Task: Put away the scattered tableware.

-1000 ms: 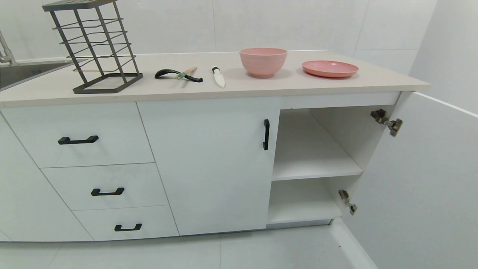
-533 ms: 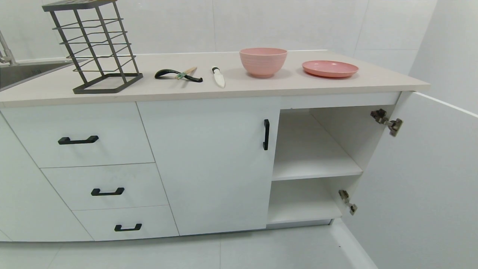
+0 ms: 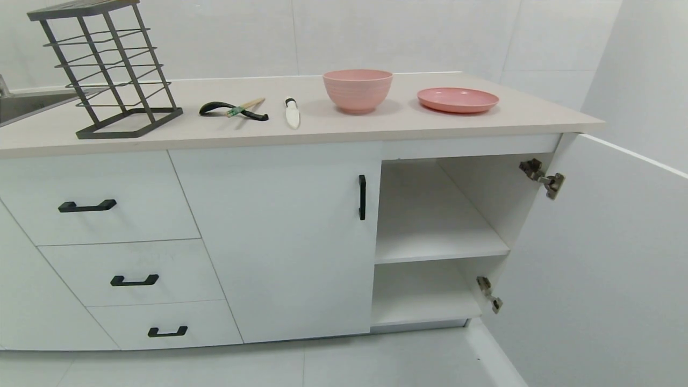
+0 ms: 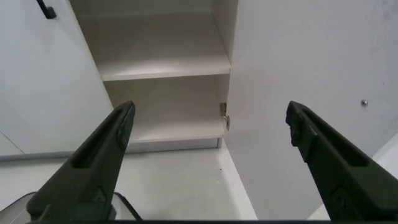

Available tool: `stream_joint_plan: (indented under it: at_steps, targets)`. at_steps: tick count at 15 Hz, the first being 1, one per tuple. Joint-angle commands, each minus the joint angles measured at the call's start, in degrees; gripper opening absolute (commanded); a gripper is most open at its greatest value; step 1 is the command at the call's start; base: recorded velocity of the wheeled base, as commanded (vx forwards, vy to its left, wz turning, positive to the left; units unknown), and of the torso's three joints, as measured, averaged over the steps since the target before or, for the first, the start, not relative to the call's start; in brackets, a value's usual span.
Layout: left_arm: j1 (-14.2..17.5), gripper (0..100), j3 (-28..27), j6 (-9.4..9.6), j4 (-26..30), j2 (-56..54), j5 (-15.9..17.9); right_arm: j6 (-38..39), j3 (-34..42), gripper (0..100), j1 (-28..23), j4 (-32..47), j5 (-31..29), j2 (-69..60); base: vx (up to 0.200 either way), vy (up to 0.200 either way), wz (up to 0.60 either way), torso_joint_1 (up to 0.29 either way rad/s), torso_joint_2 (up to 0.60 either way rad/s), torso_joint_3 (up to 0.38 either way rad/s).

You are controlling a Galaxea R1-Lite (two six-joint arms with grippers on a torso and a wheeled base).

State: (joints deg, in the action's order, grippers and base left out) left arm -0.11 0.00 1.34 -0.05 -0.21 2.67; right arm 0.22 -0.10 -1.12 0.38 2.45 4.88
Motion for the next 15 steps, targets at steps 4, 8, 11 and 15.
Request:
stream_joint_plan:
  at_steps: [4, 8, 11, 15]
  targets:
    - [-0.07, 100, 0.00, -0.02, -0.04, 0.21, -0.12, 0.04, 0.01, 100, -0.02, -0.03, 0.01, -1.71, 0.000, 0.000, 0.00, 0.000, 0.00, 0.000]
    - [-0.07, 100, 0.00, -0.11, -0.04, 0.21, -0.21, -0.04, 0.01, 100, 0.95, -0.03, 0.01, -4.79, 0.000, -0.100, 0.00, 0.001, 0.00, 0.001]
    - [0.02, 100, 0.00, -0.11, -0.04, 0.21, -0.21, -0.04, 0.01, 100, 0.95, -0.03, 0.10, -4.79, 0.067, -0.067, 0.00, -0.002, 0.00, 0.001]
    - [-0.07, 100, 0.00, -0.55, -0.04, 0.21, -0.30, -0.04, 0.01, 100, 0.95, -0.03, 0.10, -4.79, 0.050, 0.000, 0.00, 0.002, 0.00, -0.001]
